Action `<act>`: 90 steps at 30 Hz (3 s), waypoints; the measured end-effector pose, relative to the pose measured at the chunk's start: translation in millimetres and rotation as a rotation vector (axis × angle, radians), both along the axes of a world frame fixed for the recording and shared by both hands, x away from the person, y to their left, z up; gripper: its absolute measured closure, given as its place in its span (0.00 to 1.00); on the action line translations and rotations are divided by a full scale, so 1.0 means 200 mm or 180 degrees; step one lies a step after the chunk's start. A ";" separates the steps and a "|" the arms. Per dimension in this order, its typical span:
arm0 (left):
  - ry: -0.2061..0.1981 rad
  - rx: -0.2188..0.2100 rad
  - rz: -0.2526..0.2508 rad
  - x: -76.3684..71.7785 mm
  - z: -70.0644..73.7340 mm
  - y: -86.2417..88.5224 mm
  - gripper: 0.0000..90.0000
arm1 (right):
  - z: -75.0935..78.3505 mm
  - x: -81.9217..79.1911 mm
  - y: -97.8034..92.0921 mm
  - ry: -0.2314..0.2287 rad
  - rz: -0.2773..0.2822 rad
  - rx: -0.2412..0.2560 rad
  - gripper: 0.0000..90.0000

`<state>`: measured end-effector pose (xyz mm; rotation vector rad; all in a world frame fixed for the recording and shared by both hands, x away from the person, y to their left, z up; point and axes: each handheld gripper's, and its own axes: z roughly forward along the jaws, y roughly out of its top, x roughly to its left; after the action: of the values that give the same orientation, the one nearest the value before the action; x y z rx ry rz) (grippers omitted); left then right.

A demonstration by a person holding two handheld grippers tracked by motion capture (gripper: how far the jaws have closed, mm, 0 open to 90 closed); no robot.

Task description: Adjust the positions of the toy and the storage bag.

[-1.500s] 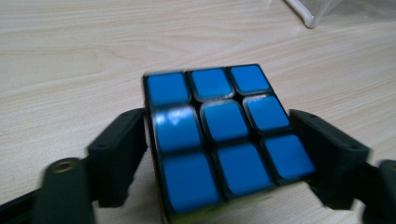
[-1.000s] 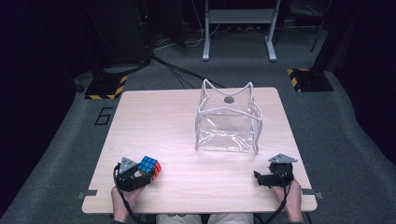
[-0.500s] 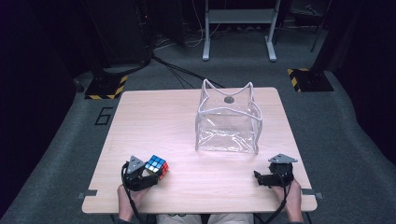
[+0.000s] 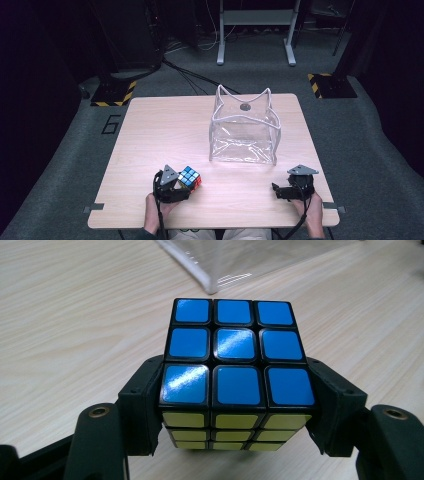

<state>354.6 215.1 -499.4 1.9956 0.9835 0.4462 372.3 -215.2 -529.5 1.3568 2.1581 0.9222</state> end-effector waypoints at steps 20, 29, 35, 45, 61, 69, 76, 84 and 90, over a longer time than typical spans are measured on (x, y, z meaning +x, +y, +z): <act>0.0008 0.0057 -0.0367 0.00 -0.03 -0.21 0.38 | 0.00 0.00 0.00 -0.0004 -0.0001 0.0001 0.04; 0.0042 0.0054 -0.0470 0.00 -0.05 -0.27 0.38 | 0.00 0.00 0.00 -0.0012 0.0002 -0.0005 0.04; 0.0022 0.0016 -0.0501 0.00 -0.05 -0.28 0.38 | 0.00 0.00 0.00 -0.0013 0.0001 -0.0007 0.04; 0.0150 -0.0183 -0.0505 0.01 -0.06 -0.25 0.36 | 0.00 0.00 0.00 -0.0017 -0.0001 -0.0011 0.04; 0.0071 -0.0327 -0.0367 -0.05 -0.01 -0.12 0.17 | 0.00 0.00 0.00 -0.0024 -0.0009 -0.0015 0.05; 0.0040 -0.0295 -0.0086 -0.09 -0.01 0.03 0.17 | 0.00 0.00 0.00 -0.0012 -0.0011 -0.0005 0.05; 0.0109 -0.0252 0.0192 -0.08 -0.08 0.16 0.16 | 0.00 0.00 0.00 -0.0011 -0.0014 -0.0003 0.05; 0.0167 -0.0121 0.0440 -0.06 -0.13 0.26 0.16 | 0.00 0.00 0.00 -0.0006 -0.0017 0.0001 0.05; 0.0204 0.0019 0.0443 -0.05 -0.14 0.27 0.16 | 0.00 0.00 0.00 -0.0003 -0.0018 -0.0001 0.05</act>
<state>344.2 268.4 -527.2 1.9647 1.1673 0.4634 372.3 -215.2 -529.6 1.3614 2.1525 0.9203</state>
